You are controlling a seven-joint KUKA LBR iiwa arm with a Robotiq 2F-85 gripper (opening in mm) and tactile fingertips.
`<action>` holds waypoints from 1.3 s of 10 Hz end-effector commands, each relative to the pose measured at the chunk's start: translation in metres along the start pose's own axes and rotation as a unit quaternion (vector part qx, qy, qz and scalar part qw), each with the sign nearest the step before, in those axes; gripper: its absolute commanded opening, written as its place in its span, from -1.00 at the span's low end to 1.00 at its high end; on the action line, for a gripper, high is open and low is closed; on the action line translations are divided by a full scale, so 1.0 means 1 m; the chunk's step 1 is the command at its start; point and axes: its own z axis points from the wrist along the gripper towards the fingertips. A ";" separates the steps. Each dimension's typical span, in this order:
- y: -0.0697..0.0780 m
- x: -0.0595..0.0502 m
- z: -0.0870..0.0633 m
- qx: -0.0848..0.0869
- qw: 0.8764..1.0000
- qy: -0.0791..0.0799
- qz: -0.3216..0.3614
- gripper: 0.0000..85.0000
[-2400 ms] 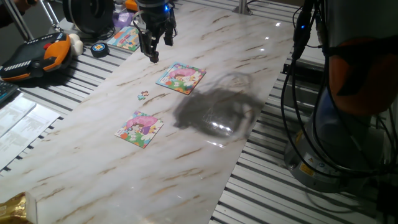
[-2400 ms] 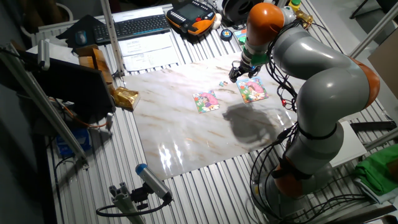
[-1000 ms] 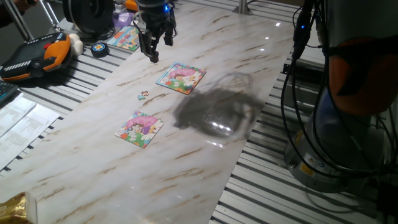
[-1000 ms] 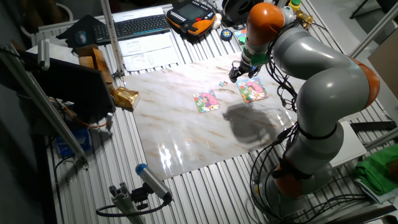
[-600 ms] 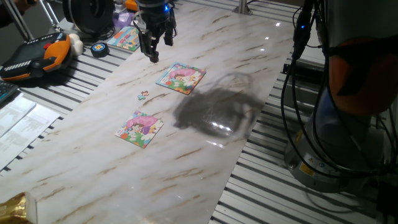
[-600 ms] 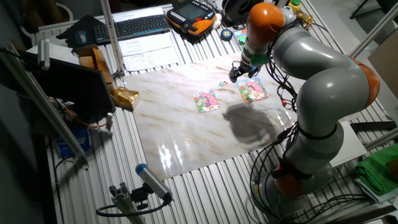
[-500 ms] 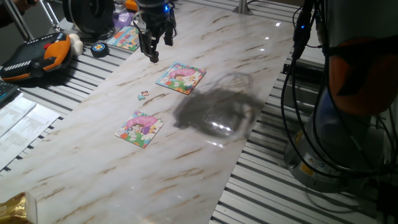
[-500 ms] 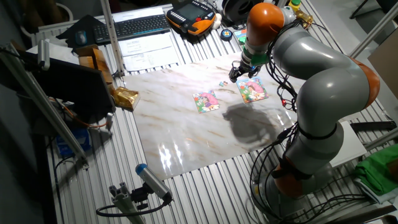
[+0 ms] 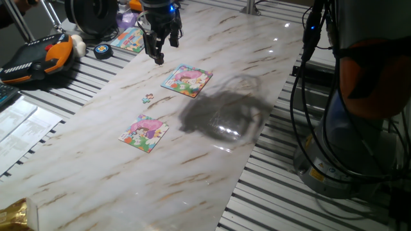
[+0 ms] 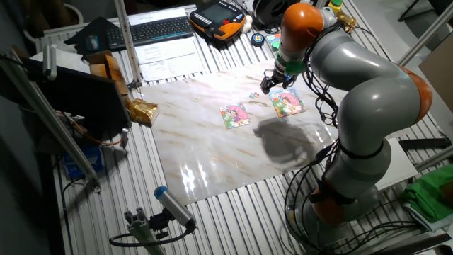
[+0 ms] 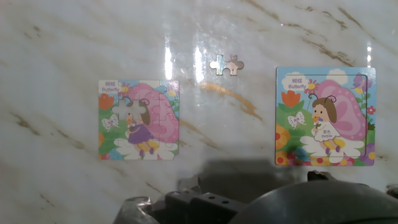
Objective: Assemble one piece of a puzzle
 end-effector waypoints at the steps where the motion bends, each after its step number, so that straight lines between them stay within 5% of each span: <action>1: 0.000 0.000 -0.001 0.008 1.000 -0.001 -0.021 -0.98; 13: 0.004 -0.005 0.002 0.008 1.000 -0.004 -0.022 -0.98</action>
